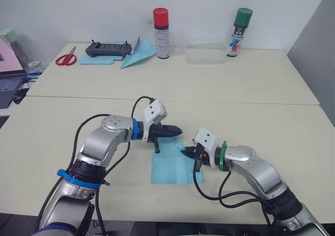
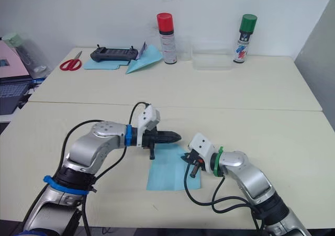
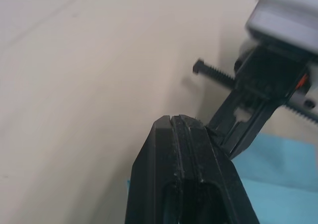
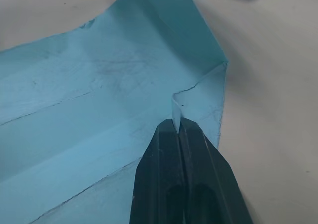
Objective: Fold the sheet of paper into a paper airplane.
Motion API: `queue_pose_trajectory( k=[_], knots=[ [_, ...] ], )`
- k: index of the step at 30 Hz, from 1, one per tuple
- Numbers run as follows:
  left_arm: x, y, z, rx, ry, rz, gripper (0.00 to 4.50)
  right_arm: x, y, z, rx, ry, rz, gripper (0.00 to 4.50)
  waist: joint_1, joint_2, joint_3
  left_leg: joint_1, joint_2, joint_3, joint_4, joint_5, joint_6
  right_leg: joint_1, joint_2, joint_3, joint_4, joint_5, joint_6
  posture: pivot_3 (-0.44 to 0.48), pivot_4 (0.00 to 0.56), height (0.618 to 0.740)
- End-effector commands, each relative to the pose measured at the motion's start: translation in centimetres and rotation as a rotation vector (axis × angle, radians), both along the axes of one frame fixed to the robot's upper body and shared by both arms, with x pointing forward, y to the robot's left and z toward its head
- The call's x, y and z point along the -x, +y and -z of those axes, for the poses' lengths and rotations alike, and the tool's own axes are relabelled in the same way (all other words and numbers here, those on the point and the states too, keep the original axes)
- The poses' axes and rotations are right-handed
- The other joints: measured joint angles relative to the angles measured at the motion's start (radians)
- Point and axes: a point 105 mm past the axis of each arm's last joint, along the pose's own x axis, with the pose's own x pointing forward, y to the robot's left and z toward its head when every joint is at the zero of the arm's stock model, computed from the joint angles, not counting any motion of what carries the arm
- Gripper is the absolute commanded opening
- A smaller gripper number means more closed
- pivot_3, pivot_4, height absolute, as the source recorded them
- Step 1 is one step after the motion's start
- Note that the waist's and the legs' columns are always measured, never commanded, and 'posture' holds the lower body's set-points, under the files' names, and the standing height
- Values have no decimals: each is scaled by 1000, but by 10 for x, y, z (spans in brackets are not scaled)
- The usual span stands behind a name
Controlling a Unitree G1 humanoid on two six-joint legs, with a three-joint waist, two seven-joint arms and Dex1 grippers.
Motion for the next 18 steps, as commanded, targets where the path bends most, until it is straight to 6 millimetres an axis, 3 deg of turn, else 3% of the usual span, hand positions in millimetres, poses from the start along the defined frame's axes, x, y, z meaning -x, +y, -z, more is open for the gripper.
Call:
queue_pose_trajectory(
  k=[1,9,12,18],
  knots=[
    [-3,-5,8,-42,-48,12,0,-2,-9,11,36,40,42,33,0,0,0,0,0,0,0,0,0,0,0,0,0,0,0,0,150,740],
    [-1,-5,40,-173,-43,58,0,4,1,2,-20,68,26,33,0,0,0,0,0,0,1,0,0,1,0,0,0,0,0,0,150,740],
    [-3,-6,42,-178,-38,53,0,8,3,0,-59,122,19,577,0,0,0,1,0,0,1,0,0,2,0,0,0,0,0,0,150,740],
    [-4,-8,46,-187,-31,57,0,17,6,-6,-131,246,8,2711,1,0,0,3,-1,-1,1,0,0,4,0,0,0,0,0,0,150,740]
  ],
)
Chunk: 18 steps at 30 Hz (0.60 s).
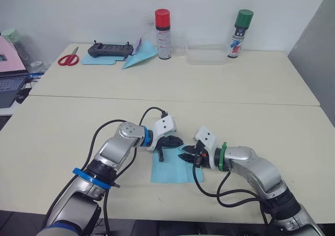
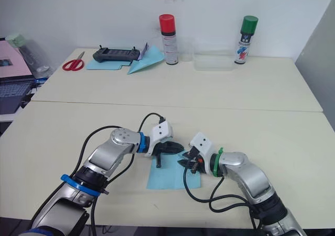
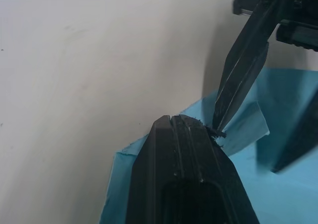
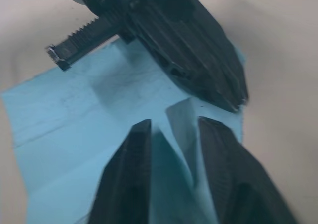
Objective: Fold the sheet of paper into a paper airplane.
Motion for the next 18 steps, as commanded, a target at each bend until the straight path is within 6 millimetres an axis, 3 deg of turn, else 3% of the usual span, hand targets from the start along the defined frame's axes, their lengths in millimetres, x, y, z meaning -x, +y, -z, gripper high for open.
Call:
queue_pose_trajectory(
  k=[1,7,8,12,17,18],
  knots=[
    [3,-1,13,-42,31,4,0,10,0,-5,-70,113,-15,3045,0,0,0,0,0,0,0,0,0,0,0,0,0,0,0,0,150,740],
    [5,0,17,-47,34,4,0,22,-6,-11,-126,257,-23,3045,2,0,0,-1,0,-1,0,0,0,0,0,-1,0,0,0,0,150,740],
    [5,0,17,-48,34,4,0,24,-8,-12,-129,262,-24,2877,2,0,0,-1,0,-1,0,0,0,0,0,-1,0,0,0,0,150,740],
    [4,-1,18,-45,36,3,0,18,-18,-24,-160,225,-1,1863,3,0,0,-1,0,-1,0,0,0,0,0,-1,0,0,0,0,150,740],
    [4,-2,18,-43,35,5,0,16,-35,-49,-222,179,-11,35,6,0,0,-1,0,-1,0,0,0,0,0,-1,0,0,0,0,150,740],
    [4,-2,18,-42,35,6,0,17,-38,-52,-228,179,-18,35,8,0,0,-1,-1,-1,0,0,0,0,0,-1,0,0,0,0,150,740]
  ],
)
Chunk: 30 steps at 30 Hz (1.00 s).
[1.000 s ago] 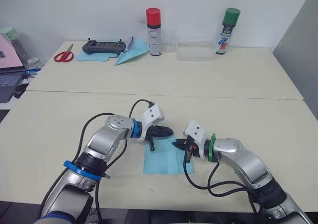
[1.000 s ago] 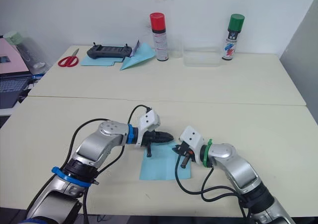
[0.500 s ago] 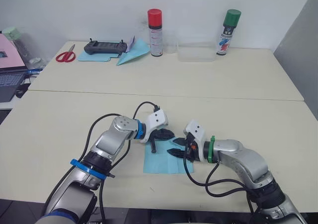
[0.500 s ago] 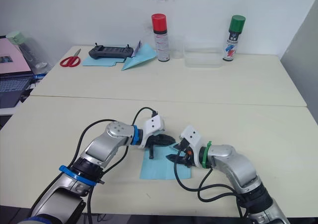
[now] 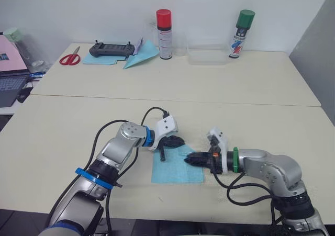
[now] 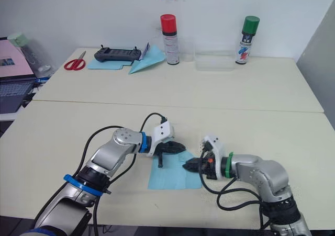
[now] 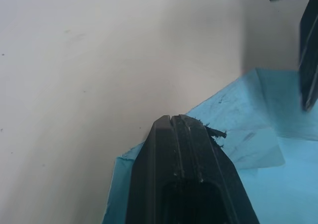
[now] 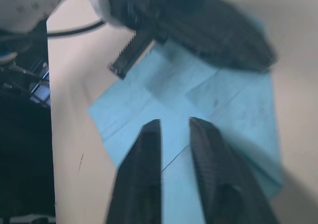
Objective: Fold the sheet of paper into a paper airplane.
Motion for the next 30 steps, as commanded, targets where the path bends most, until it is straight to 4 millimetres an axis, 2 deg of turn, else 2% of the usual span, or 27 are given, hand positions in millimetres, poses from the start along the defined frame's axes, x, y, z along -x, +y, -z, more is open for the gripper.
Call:
queue_pose_trajectory(
  k=[1,4,7,11,15,20,24,27,30],
  knots=[
    [4,2,17,-47,44,-4,0,4,-5,-25,-61,-71,-43,35,3,0,0,0,0,0,0,0,0,0,0,0,0,0,0,0,150,740],
    [4,2,17,-47,43,-2,0,-13,-6,-21,-21,-126,30,35,2,0,0,0,0,0,0,0,0,0,0,0,0,0,0,0,150,740],
    [2,1,16,-48,37,3,0,-33,0,-6,89,-217,104,35,2,0,0,0,0,0,0,0,0,0,0,0,0,0,0,0,150,740],
    [-1,0,12,-45,29,5,0,-40,9,15,204,-311,106,35,5,0,0,-1,0,0,0,0,0,-1,0,0,-1,0,0,0,150,740],
    [-1,0,12,-49,31,10,0,-32,15,26,223,-316,69,35,6,0,0,-1,0,0,0,0,0,-1,0,0,-1,0,0,0,150,740],
    [-1,0,12,-49,32,9,0,-24,9,35,248,-288,57,35,6,0,0,0,0,0,0,0,0,-1,0,0,0,0,0,0,150,740],
    [-1,0,13,-49,35,8,0,-10,-13,49,325,-238,52,35,12,0,0,-1,0,0,0,0,0,0,0,0,-1,0,0,0,150,740],
    [-2,0,13,-50,31,9,0,-3,-28,47,349,-241,48,35,13,0,0,0,0,0,0,0,0,0,0,0,-1,0,0,0,150,740],
    [-2,-1,13,-49,31,10,0,1,-28,35,302,-283,31,35,12,0,-1,1,0,0,0,0,0,1,0,0,-1,0,0,0,150,740]
  ],
)
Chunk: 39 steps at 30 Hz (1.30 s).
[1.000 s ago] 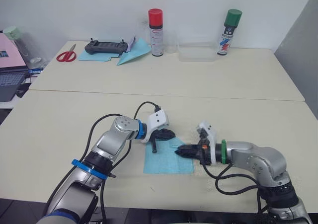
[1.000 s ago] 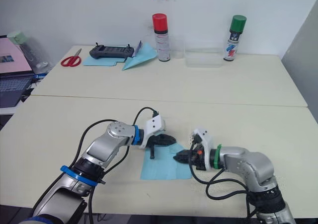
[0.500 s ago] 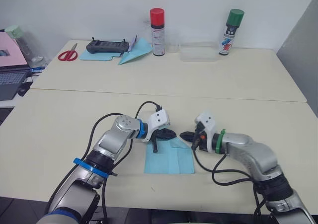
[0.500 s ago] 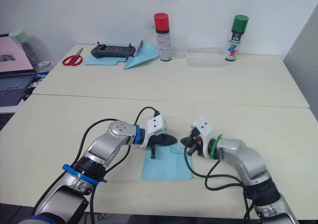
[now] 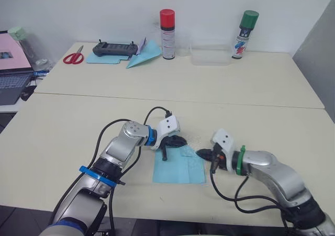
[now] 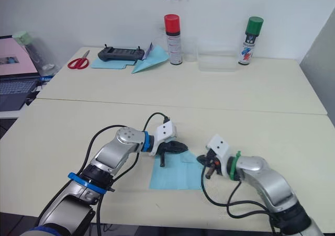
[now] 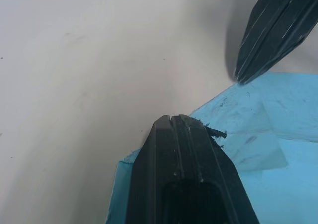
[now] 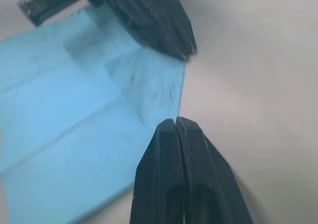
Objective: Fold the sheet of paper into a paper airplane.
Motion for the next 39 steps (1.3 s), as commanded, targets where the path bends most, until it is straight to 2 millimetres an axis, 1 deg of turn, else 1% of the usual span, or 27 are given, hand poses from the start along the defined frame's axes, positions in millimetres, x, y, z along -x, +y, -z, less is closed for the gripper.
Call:
queue_pose_trajectory(
  k=[1,3,4,6,8,10,13,16,20,22,24,25,30,34,35,37,39],
  knots=[
    [1,4,13,-49,29,-11,0,6,-1,-8,-58,-12,-25,35,0,0,0,1,0,0,0,0,0,1,0,0,0,0,0,0,150,740],
    [1,5,13,-50,29,-11,0,-2,6,-32,-193,-75,4,35,-1,0,0,1,0,0,0,0,0,1,0,0,0,0,0,0,150,740],
    [1,5,13,-50,28,-11,0,-6,7,-39,-224,-105,6,35,-1,0,0,1,0,0,0,0,0,1,0,0,0,0,0,0,150,740],
    [0,5,13,-50,28,-11,0,-9,11,-44,-229,-148,-15,35,-2,0,0,1,0,0,0,0,0,1,0,0,0,0,0,0,150,740],
    [0,6,12,-52,26,-9,0,-14,17,-44,-226,-173,-25,35,-1,0,0,0,0,0,0,0,0,1,0,0,0,0,0,0,150,740],
    [-1,6,12,-51,18,-11,0,-15,28,-38,-216,-166,-58,35,-1,0,0,0,0,0,0,0,0,1,0,0,0,0,0,0,150,740],
    [-2,4,8,-43,7,-14,0,-12,37,-17,-152,-120,-75,35,0,0,0,0,0,-1,0,0,0,0,0,-1,0,0,0,0,150,740],
    [-2,3,0,-29,-25,3,0,-8,40,-2,-101,-90,-93,35,0,0,0,-1,0,-1,0,0,0,-1,0,0,0,0,0,0,150,740],
    [-4,-1,-19,17,-73,-2,0,-3,40,9,-57,-68,-122,35,-1,0,0,-1,0,-2,0,0,0,-1,0,-1,1,0,0,0,150,740],
    [-5,-7,-30,64,-89,-4,0,-5,39,13,-37,-73,-123,35,-1,0,0,-1,0,-2,0,0,0,-1,1,-1,1,0,0,0,150,740],
    [-3,-13,-35,101,-78,-8,0,-8,38,15,-29,-75,-117,35,-2,0,0,-2,0,-2,0,0,0,-2,1,-1,1,0,0,0,150,740],
    [-1,-14,-33,100,-67,-3,0,-8,37,15,-26,-74,-116,35,-2,0,0,-2,0,-1,0,0,0,-2,1,-1,1,0,0,0,150,740],
    [12,-15,-10,45,-26,10,0,-10,34,17,-12,-73,-107,35,-3,0,0,-1,0,-1,0,0,0,-1,1,0,1,0,0,0,150,740],
    [12,-4,5,-20,-17,-25,0,-8,34,18,-14,-72,-103,35,-3,0,0,-1,0,-2,0,0,0,-1,1,-1,1,0,0,0,150,740],
    [9,2,10,-51,-28,-46,0,-8,34,18,-15,-72,-103,35,-3,0,0,0,0,-2,0,0,0,0,1,-1,1,0,0,0,150,740],
    [-7,17,13,-100,-94,-128,0,-6,35,19,-20,-65,-100,35,-2,0,0,0,0,-2,0,0,0,0,1,-1,1,0,0,0,150,740],
    [-23,25,5,-89,-150,-213,0,-6,35,20,-13,-68,-101,35,-2,0,0,2,0,-2,0,0,0,1,1,-1,1,0,0,0,150,740]
  ],
)
